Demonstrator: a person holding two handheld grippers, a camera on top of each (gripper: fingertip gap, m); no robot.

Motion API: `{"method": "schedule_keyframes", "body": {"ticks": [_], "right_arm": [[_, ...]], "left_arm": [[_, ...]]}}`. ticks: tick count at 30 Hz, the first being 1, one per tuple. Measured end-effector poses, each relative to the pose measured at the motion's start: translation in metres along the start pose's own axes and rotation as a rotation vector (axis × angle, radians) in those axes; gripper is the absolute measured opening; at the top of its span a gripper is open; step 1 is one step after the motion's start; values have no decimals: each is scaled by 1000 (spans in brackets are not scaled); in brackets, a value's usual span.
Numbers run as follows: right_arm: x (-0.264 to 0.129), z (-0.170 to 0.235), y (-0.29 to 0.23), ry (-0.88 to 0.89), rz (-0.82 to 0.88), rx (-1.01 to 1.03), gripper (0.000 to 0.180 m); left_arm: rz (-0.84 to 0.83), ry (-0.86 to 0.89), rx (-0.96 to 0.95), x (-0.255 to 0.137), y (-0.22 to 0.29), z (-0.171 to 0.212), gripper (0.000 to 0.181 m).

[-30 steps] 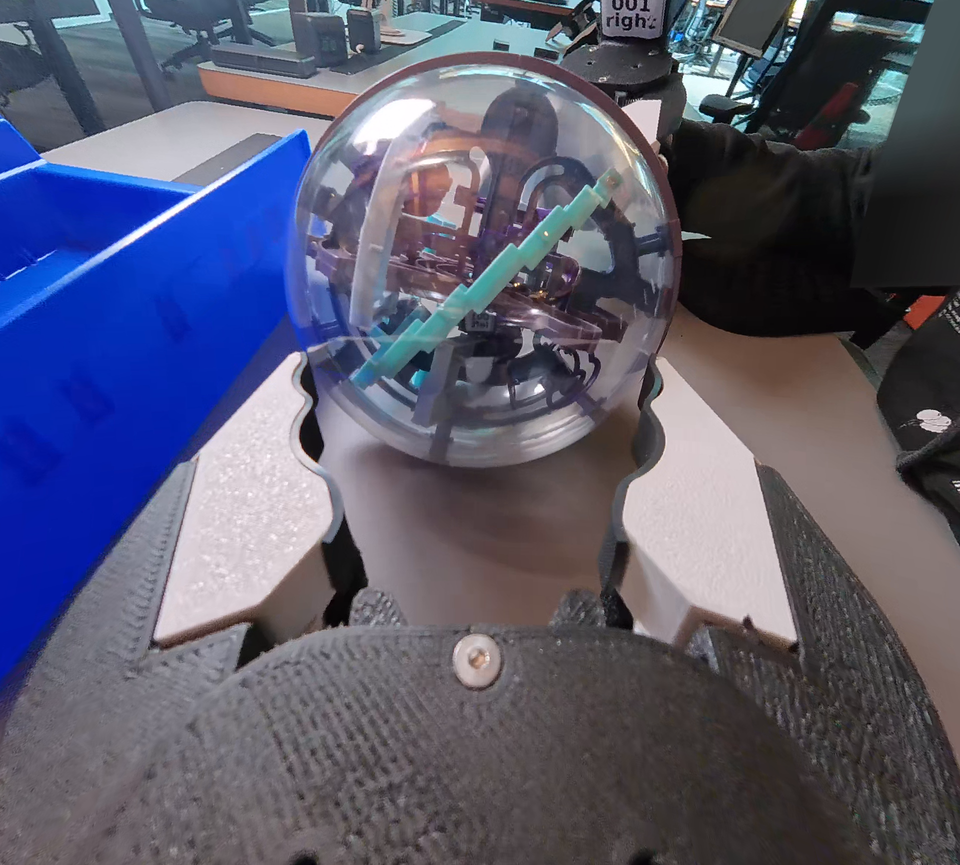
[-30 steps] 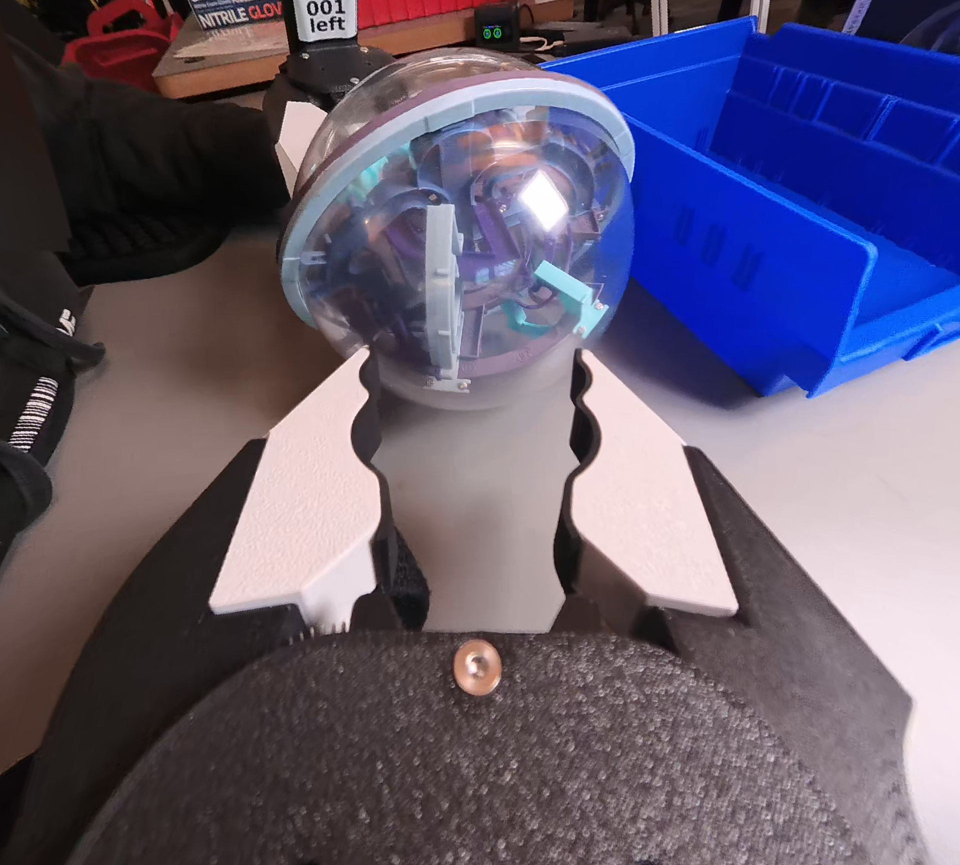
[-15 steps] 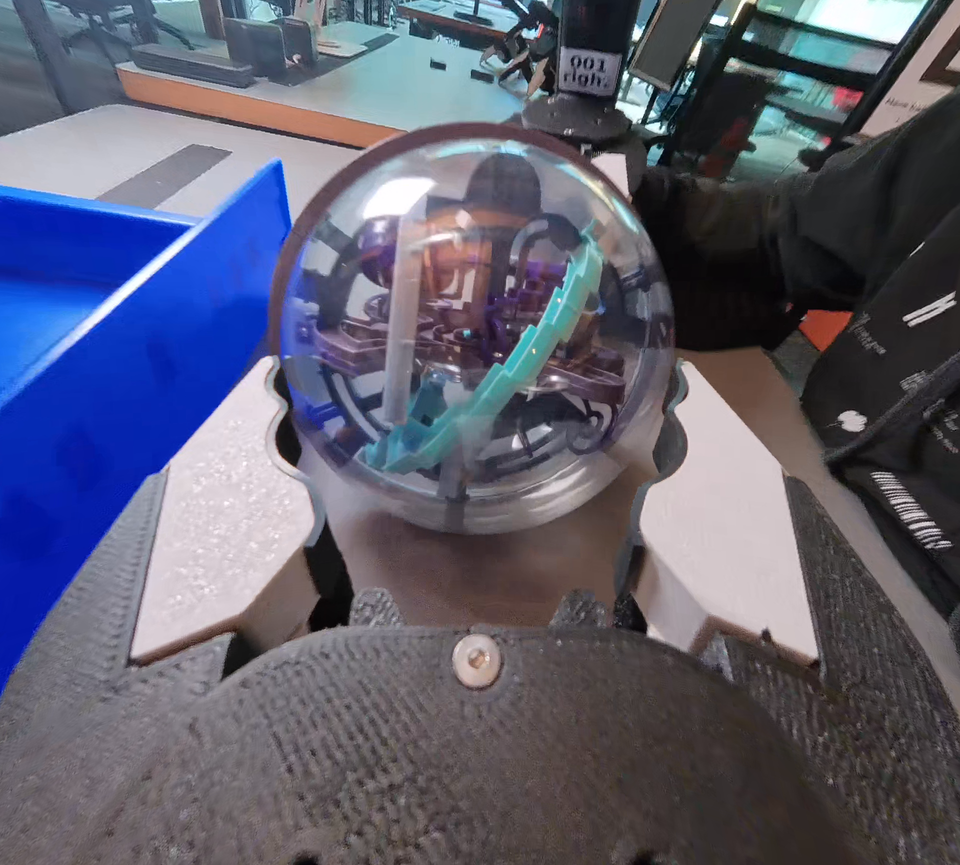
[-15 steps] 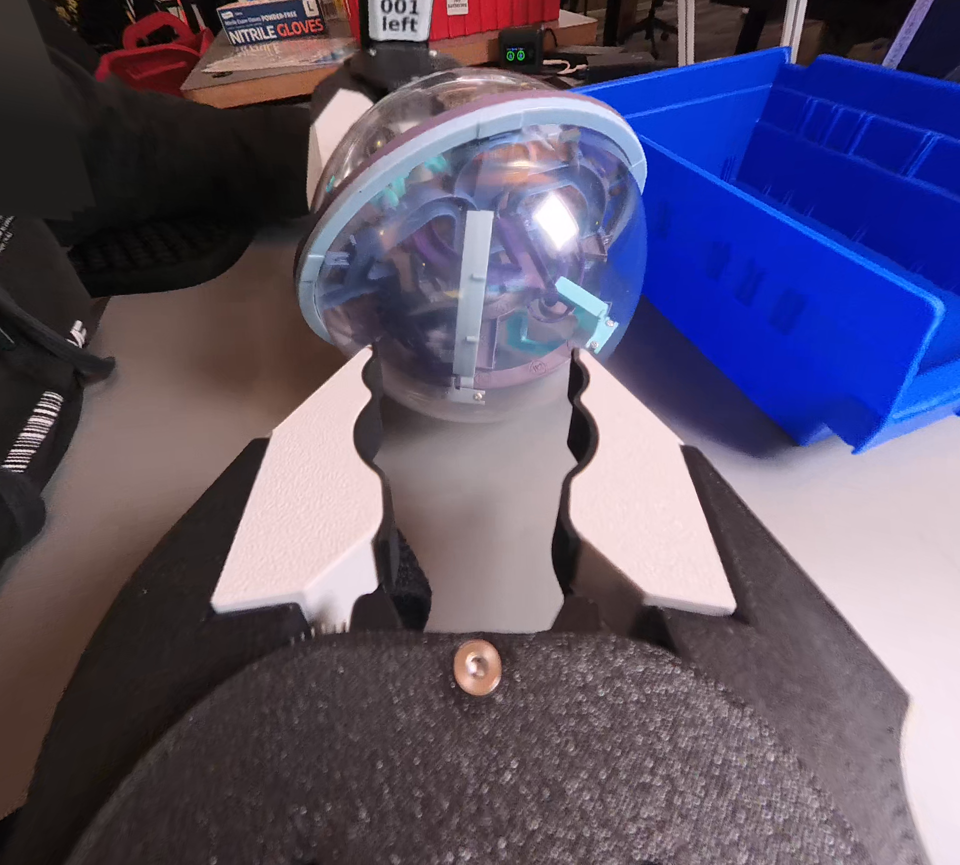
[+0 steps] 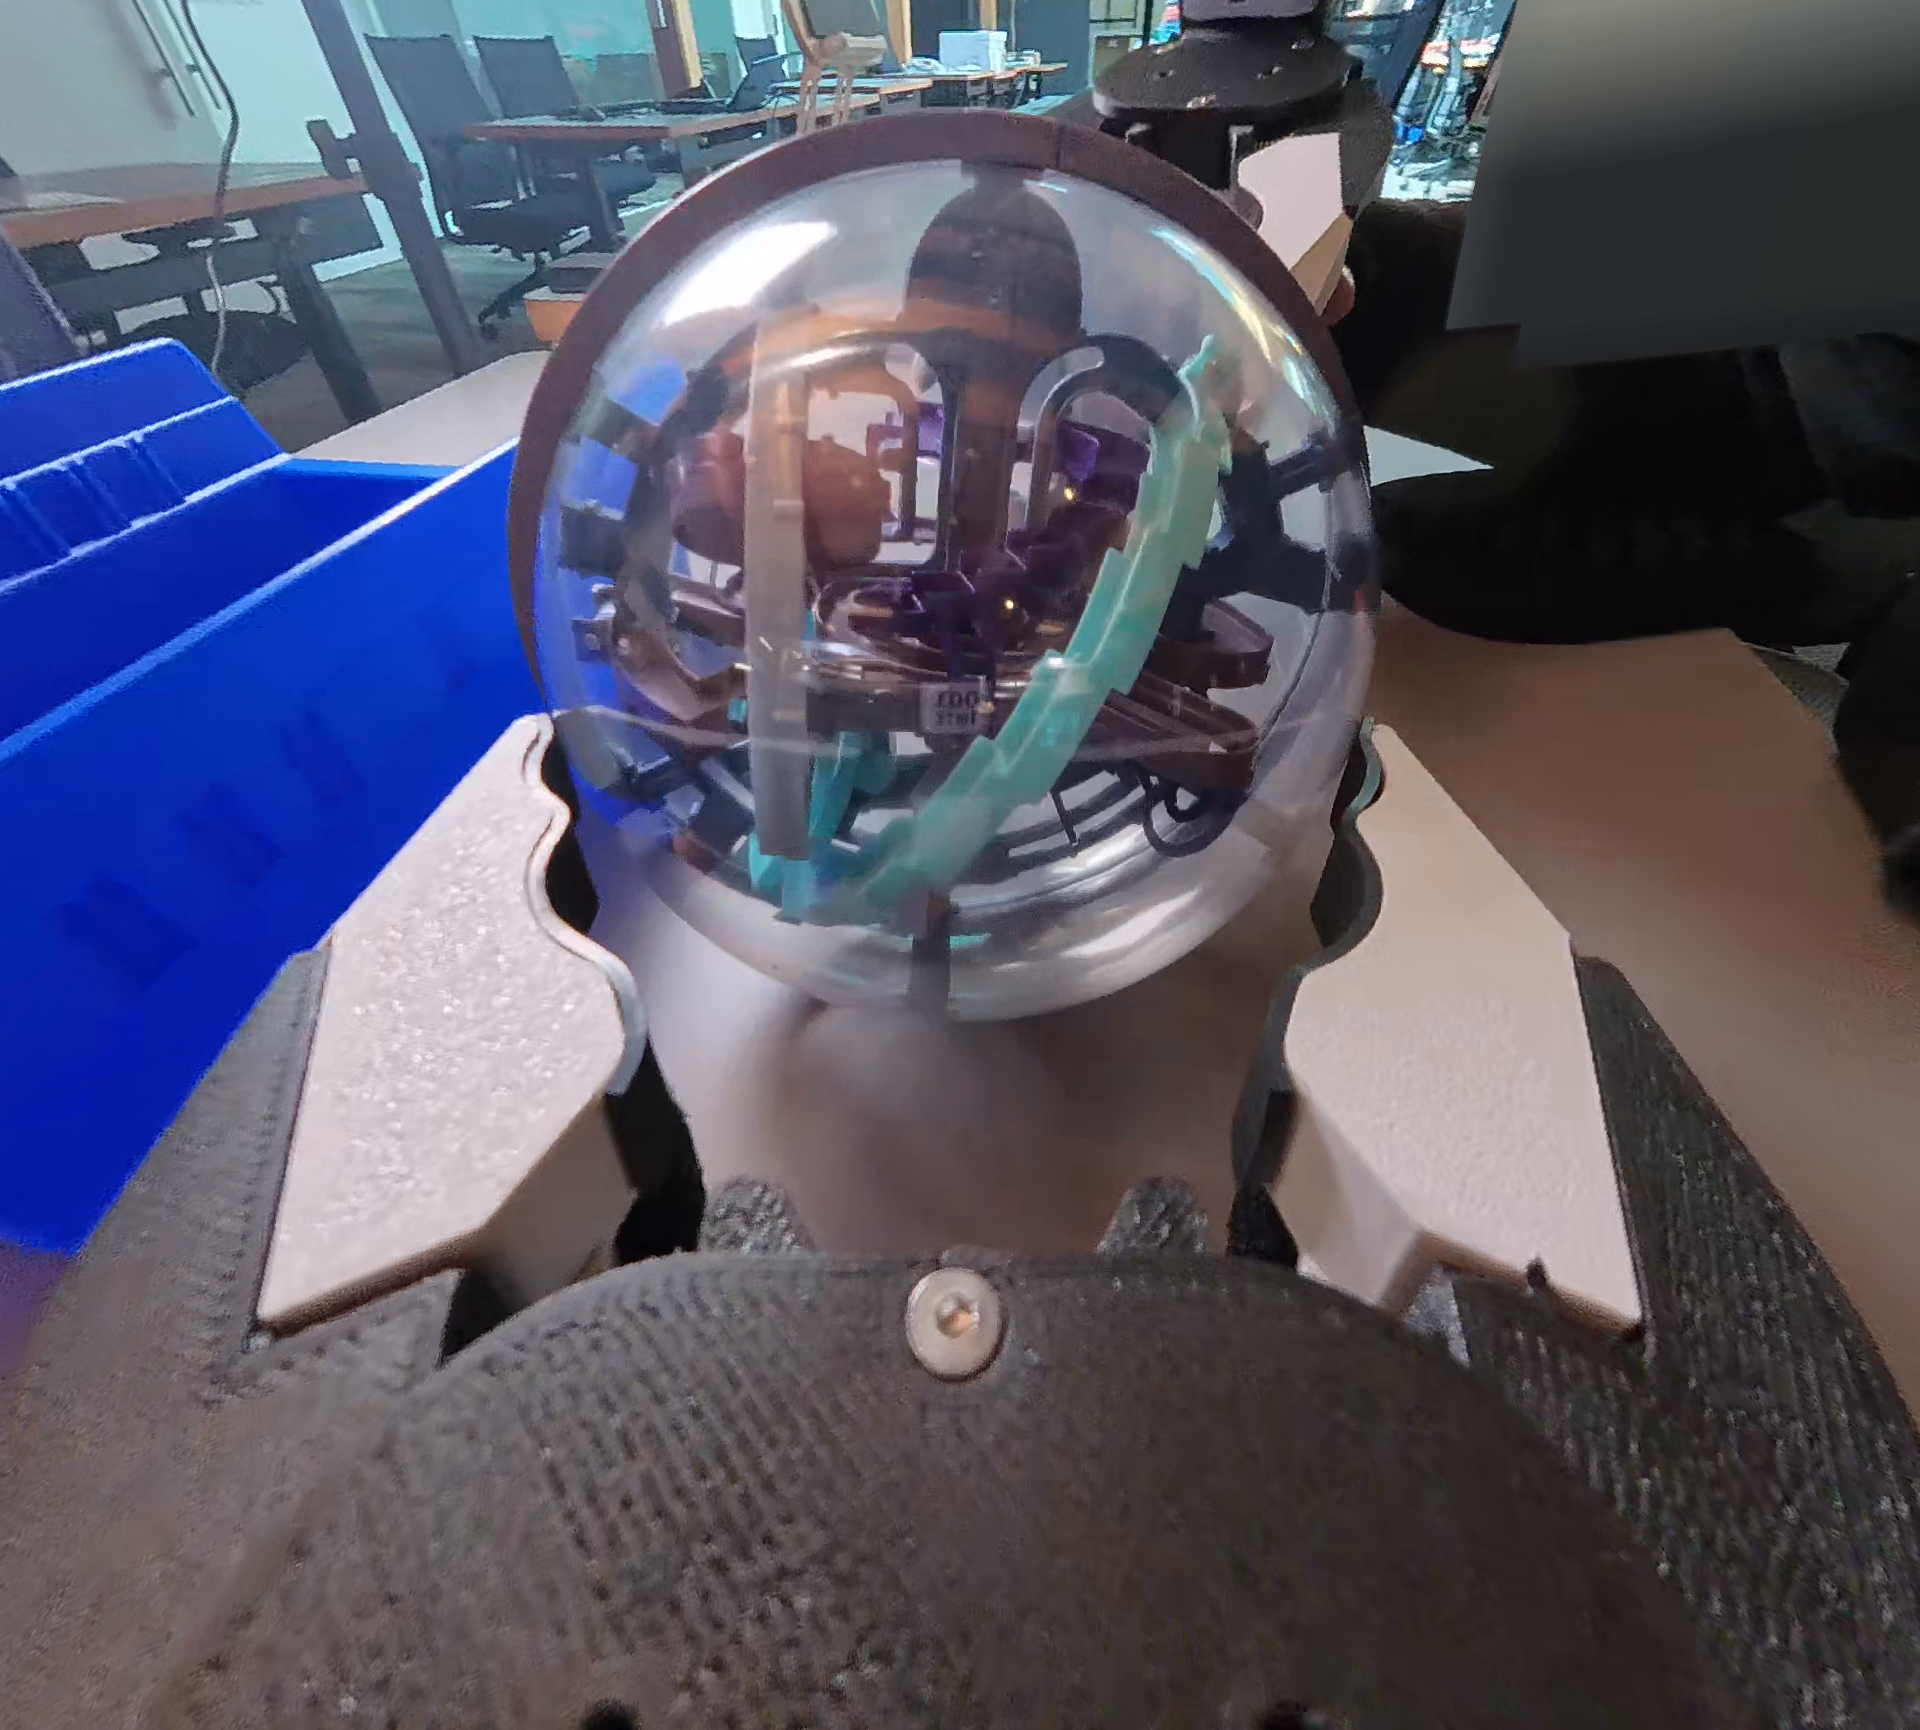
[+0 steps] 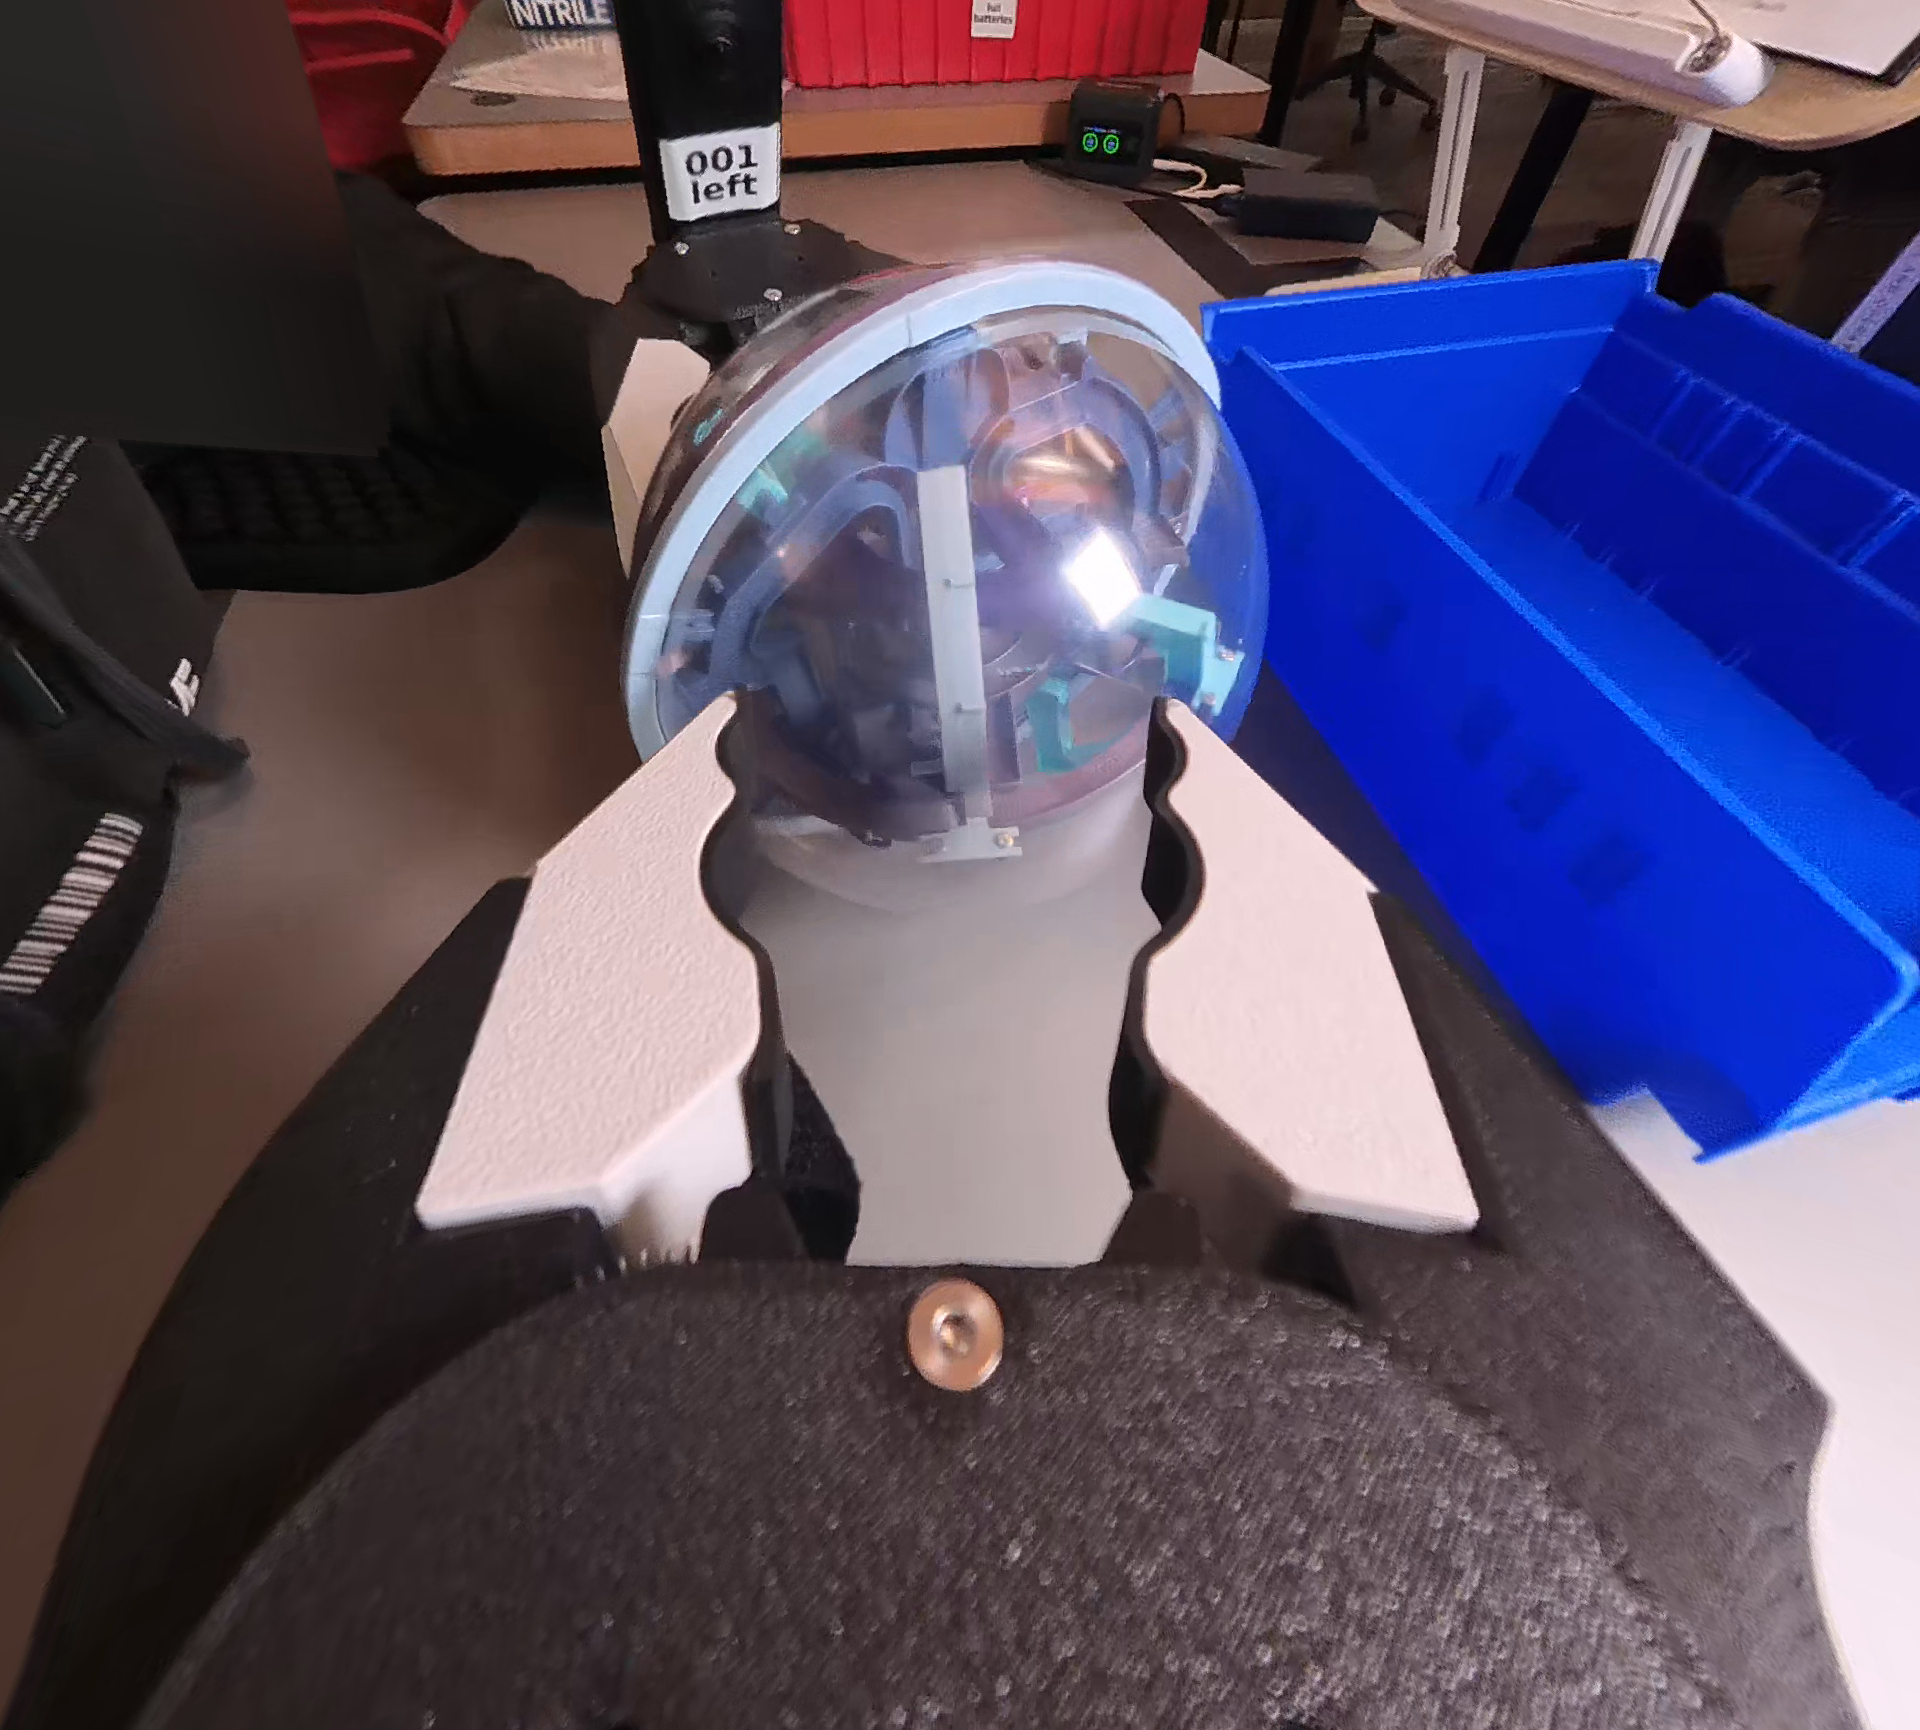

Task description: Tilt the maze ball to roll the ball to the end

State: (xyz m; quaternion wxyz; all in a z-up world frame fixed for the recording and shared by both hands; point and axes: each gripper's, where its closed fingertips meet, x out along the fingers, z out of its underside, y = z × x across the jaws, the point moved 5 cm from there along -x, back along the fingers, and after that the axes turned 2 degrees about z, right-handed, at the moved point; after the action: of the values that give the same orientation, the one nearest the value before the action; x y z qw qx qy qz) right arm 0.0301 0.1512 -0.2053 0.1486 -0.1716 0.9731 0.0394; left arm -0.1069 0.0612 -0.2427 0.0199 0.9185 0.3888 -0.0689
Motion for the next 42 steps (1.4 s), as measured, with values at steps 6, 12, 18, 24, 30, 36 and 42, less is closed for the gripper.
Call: {"method": "schedule_keyframes", "body": {"ticks": [6, 12, 18, 24, 30, 36, 42], "right_arm": [[8, -19, -6, -24, 119, -19, 62], [3, -34, -49, -40, 282, 4, 51], [20, -20, -69, -85, 514, 33, 17], [24, -20, -72, -101, 542, -34, 7], [23, -20, -73, -136, 494, -187, 8], [24, -15, -81, -116, 474, -307, 7], [22, -15, -78, -113, 467, -303, 7]], "left_arm": [[-59, 5, -92, -11, -4, 6, 141], [-99, 9, -91, -10, -2, 5, 140], [-130, -3, -80, -9, 0, 5, 140], [-159, -31, -78, -11, 0, 7, 138], [-106, 7, -118, -13, -1, 5, 138], [-57, 12, -113, -11, 1, 6, 143], [-47, -3, -127, -11, 1, 8, 136]]}}
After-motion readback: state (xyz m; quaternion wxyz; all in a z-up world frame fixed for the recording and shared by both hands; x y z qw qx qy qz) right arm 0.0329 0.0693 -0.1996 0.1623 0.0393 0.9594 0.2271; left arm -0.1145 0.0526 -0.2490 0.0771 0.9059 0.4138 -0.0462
